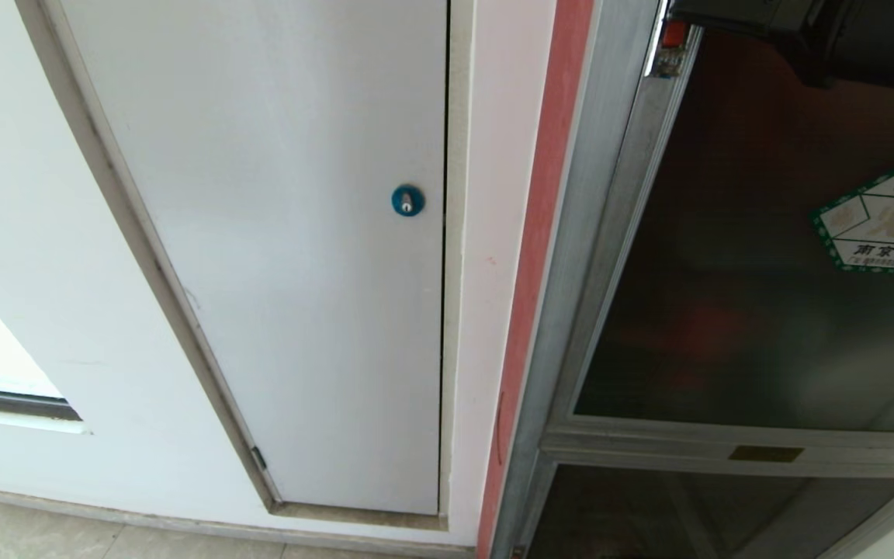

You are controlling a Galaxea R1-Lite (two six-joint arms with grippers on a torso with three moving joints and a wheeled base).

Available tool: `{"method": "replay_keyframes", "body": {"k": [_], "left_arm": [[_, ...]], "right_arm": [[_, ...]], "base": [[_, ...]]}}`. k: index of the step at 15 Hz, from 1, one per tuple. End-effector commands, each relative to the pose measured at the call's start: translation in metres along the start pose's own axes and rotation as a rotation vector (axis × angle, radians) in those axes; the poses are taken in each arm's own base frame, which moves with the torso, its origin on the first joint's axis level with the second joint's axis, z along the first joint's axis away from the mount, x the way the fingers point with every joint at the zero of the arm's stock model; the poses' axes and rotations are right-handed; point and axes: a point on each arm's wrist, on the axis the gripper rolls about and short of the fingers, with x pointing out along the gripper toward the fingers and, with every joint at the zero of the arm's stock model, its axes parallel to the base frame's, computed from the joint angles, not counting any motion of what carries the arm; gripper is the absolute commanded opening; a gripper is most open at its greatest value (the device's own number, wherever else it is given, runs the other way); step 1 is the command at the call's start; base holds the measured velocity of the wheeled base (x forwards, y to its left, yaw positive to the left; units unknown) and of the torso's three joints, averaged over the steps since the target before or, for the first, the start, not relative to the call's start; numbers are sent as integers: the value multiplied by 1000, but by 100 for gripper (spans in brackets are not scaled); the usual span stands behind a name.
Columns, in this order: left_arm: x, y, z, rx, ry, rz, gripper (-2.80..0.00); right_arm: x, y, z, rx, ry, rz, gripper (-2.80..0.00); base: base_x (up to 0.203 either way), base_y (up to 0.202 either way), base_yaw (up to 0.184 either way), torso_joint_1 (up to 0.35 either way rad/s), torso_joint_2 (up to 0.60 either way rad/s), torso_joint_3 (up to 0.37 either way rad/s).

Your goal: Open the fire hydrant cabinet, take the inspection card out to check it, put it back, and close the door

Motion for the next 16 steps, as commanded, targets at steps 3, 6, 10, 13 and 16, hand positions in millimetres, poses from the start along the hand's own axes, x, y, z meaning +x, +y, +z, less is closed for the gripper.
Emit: {"method": "replay_keyframes", "body": {"k": [3,6,10,13,16], "left_arm": [[0,0,0,0,3,1,-280],[0,0,0,0,3,1,-280],[0,0,0,0,3,1,-280],[0,0,0,0,3,2,-280],[0,0,0,0,3,1,-280]], "right_arm": [[2,-5,-2,4,5,-21,-280],[5,-6,-5,4,14,-23,-280],[8,-7,-7,-1,21,-23,-280],[9,-7,-6,-2,17,-22,-280],[8,-6,-4,-1,14,-18,-280]], "base": [[0,0,0,0,0,0],[0,0,0,0,0,0],[0,0,0,0,0,0],[0,0,0,0,0,0],[0,0,0,0,0,0]]}}
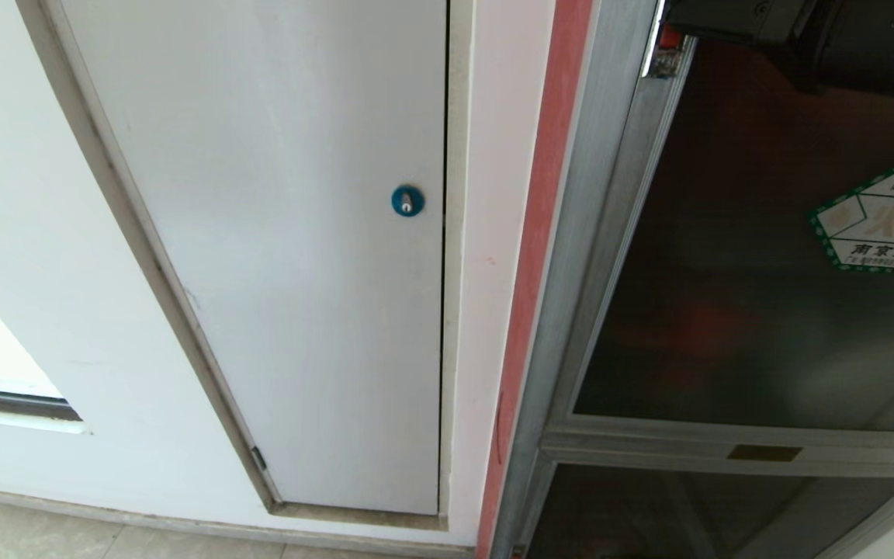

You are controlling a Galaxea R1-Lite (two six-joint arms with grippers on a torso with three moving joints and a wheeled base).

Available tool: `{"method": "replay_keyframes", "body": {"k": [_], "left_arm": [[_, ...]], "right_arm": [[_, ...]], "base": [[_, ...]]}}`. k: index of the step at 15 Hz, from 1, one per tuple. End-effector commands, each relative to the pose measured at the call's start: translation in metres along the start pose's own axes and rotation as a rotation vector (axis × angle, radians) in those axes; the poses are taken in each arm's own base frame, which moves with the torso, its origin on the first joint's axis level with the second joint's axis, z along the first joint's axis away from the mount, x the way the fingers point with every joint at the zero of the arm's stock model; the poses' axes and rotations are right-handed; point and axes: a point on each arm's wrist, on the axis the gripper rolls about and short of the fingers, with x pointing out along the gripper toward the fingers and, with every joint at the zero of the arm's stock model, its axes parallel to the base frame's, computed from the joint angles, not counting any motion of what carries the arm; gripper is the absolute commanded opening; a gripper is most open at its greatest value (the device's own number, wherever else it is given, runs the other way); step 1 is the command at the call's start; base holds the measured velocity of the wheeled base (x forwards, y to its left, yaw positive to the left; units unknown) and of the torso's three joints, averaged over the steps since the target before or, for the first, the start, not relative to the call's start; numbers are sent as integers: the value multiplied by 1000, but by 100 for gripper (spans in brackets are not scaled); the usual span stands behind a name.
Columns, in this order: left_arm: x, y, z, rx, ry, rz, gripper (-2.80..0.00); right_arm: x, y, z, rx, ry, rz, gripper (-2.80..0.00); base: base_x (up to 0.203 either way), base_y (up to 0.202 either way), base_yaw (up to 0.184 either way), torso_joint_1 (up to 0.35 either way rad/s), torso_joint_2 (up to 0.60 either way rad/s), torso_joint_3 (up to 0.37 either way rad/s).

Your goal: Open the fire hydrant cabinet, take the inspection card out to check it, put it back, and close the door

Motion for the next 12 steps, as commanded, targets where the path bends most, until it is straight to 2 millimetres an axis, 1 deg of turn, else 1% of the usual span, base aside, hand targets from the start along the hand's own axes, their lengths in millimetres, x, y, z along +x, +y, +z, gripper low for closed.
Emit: {"method": "replay_keyframes", "body": {"k": [1,5,12], "left_arm": [[0,0,0,-1,3,0,-280],[0,0,0,-1,3,2,-280],[0,0,0,-1,3,1,-280]], "right_arm": [[-1,1,1,2,-4,4,-280],[-17,6,8,1,-27,21,-280],[-42,15,13,1,-47,52,-280]], "base": [[0,0,0,0,0,0],[0,0,0,0,0,0],[0,0,0,0,0,0]]}}
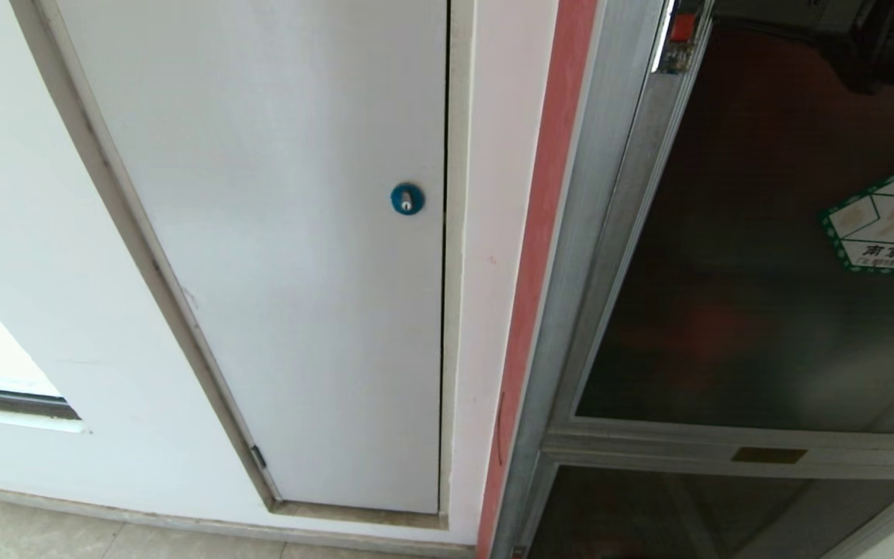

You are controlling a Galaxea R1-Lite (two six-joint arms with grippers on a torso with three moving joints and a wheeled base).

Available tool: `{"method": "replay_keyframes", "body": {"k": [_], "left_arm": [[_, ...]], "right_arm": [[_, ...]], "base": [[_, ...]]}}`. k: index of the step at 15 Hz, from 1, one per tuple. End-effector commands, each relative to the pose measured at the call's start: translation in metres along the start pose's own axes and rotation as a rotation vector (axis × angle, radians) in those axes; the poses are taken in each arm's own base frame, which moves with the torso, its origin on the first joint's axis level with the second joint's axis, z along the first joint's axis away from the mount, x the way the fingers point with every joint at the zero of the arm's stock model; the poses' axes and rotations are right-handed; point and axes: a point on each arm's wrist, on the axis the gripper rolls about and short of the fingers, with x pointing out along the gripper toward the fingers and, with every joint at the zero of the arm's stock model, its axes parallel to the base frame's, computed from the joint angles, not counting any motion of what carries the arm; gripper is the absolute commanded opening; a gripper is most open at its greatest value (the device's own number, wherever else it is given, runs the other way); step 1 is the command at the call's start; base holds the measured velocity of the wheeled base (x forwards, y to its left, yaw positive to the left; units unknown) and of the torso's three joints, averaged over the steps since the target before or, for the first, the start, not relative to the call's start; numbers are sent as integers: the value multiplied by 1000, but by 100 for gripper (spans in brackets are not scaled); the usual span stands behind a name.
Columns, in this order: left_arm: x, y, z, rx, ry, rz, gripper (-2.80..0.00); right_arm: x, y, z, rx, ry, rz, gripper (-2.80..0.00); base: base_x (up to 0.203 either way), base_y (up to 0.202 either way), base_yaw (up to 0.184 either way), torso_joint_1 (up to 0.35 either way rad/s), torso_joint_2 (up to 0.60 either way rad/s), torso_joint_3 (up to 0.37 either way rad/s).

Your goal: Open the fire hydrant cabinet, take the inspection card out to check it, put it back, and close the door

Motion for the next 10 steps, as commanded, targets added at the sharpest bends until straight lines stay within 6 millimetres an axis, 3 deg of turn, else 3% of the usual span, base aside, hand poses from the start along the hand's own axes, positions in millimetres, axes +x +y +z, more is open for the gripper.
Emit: {"method": "replay_keyframes", "body": {"k": [1,10], "left_arm": [[0,0,0,0,3,-1,-280],[0,0,0,0,3,2,-280]], "right_arm": [[-13,5,5,0,-18,21,-280],[-78,13,1,0,-43,39,-280]], "base": [[0,0,0,0,0,0],[0,0,0,0,0,0]]}}
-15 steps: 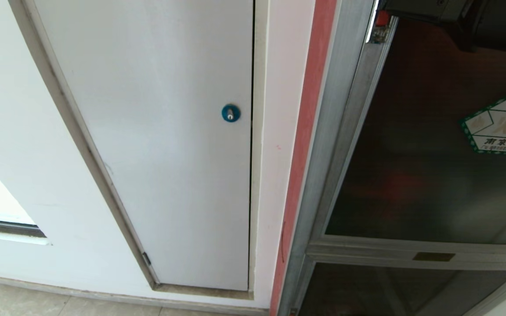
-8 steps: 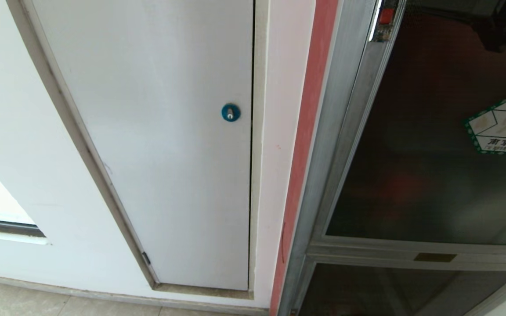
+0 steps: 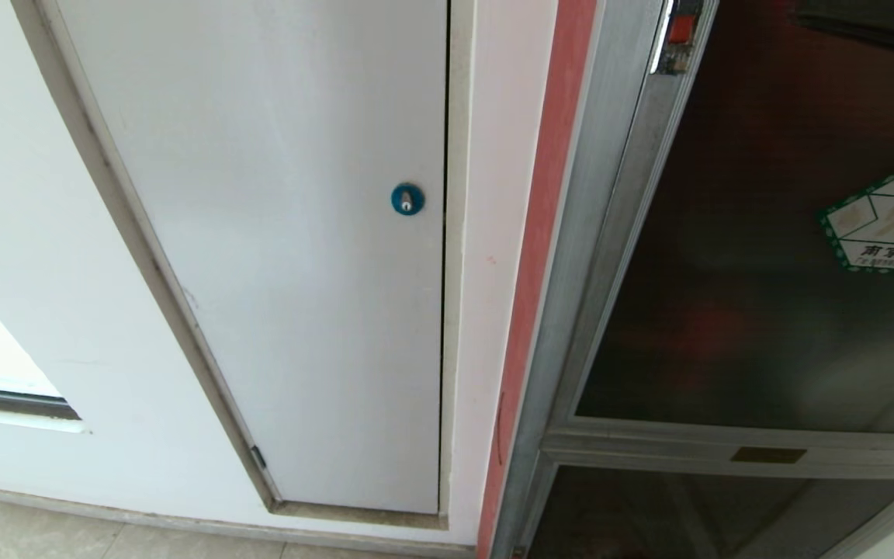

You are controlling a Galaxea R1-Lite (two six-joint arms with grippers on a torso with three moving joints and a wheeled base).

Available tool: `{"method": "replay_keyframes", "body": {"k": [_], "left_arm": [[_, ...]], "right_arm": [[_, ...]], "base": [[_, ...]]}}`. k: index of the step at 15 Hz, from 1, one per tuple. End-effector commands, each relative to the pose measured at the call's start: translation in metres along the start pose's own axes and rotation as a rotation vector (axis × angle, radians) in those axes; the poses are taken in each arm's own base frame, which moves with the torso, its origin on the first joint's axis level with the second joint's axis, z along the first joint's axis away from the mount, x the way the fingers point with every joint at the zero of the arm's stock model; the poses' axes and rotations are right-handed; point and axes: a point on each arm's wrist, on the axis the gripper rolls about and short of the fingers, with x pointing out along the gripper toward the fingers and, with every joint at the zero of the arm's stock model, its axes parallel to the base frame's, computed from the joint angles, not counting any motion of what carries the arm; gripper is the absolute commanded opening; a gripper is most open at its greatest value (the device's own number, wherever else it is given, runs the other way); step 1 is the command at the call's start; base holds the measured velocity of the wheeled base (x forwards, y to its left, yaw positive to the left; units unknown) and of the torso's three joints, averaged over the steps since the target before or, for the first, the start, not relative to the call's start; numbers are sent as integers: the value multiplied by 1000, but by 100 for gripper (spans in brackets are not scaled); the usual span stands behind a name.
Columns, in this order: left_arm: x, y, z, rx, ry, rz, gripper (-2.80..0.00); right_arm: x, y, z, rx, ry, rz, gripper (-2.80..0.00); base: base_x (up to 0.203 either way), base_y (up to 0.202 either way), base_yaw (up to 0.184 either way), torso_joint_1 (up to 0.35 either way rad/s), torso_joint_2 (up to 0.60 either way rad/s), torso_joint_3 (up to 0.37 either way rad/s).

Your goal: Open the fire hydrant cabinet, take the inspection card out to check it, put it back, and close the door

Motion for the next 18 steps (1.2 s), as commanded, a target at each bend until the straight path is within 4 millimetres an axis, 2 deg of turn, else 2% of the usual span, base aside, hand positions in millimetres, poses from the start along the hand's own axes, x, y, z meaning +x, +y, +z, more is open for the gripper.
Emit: {"method": "replay_keyframes", "body": {"k": [1,14,18], "left_arm": [[0,0,0,0,3,1,-280],[0,0,0,0,3,1,-280],[0,0,0,0,3,0,-280]], "right_arm": [[-34,6,3,-4,-41,13,-280],[-136,10,-28,-15,-127,-76,-280],[-168,8,-42,-11,-126,-235,-280]], "base": [[0,0,0,0,0,0],[0,0,0,0,0,0],[0,0,0,0,0,0]]}}
